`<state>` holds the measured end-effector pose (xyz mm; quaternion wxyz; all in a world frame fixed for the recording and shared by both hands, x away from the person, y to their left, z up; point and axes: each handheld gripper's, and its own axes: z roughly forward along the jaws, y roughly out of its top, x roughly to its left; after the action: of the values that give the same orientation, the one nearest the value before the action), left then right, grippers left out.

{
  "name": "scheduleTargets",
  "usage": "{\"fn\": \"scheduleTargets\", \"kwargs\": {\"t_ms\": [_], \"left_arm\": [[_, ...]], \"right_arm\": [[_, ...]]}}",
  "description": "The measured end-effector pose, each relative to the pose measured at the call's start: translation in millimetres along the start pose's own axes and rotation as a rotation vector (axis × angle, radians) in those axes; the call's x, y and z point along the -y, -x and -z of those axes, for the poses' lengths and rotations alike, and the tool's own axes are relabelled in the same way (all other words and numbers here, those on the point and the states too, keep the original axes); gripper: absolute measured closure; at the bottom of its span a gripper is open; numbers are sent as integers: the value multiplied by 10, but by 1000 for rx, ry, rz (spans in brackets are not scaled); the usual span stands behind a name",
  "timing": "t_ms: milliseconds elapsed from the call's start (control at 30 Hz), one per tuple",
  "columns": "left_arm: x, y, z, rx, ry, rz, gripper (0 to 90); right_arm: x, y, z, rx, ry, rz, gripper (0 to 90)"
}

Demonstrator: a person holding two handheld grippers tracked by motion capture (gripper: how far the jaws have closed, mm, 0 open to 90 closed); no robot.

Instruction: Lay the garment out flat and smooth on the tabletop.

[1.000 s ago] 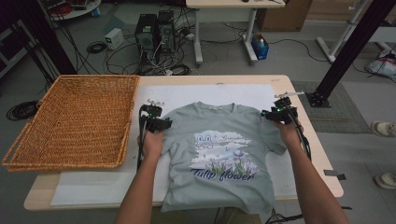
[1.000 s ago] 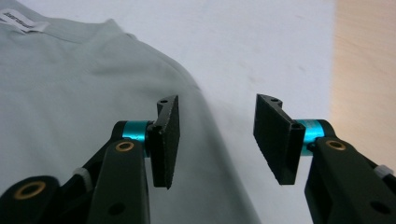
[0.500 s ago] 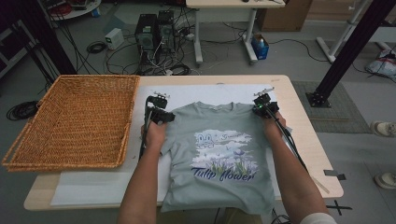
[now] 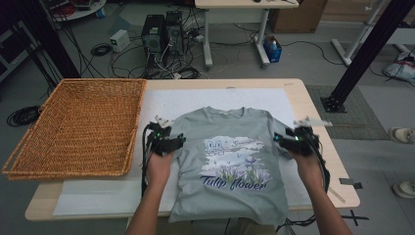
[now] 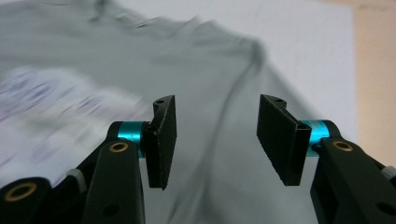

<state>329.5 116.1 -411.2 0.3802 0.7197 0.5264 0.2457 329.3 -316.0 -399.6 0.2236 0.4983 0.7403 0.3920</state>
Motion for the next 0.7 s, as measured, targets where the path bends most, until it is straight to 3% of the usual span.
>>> {"fn": "scheduleTargets", "kwargs": {"t_ms": [133,267,300,367,433,467,500,533,567,600,633,700], "left_arm": [[369,93,213,46,10,10,435],[622,220,354,163,-17,50,436],[677,265,393,184,-23,54,436],[789,367,476,181,-23,51,436],[897,440,525,174,-28,41,437],[942,470,519,165,-36,34,437],[976,494,524,143,-17,13,439],[980,507,531,115,-15,5,469],[980,507,531,115,-15,5,562],[977,468,547,138,-23,26,743],[990,460,559,146,-27,47,840],[1033,493,638,151,-34,22,856]], "right_arm": [[552,-95,280,-52,-24,-59,515],[796,-233,304,-150,-95,-81,540],[836,-323,294,-146,-113,-52,540],[881,-430,286,-91,-106,5,557],[898,-466,290,-31,-96,33,704],[902,-468,287,-20,-88,66,780],[901,-455,281,-28,-86,62,821],[891,-448,276,-30,-90,66,843],[891,-448,276,-30,-90,66,843],[874,-456,271,-20,-96,82,858],[873,-463,275,-13,-94,84,865],[890,-450,328,-10,-102,76,869]]}}
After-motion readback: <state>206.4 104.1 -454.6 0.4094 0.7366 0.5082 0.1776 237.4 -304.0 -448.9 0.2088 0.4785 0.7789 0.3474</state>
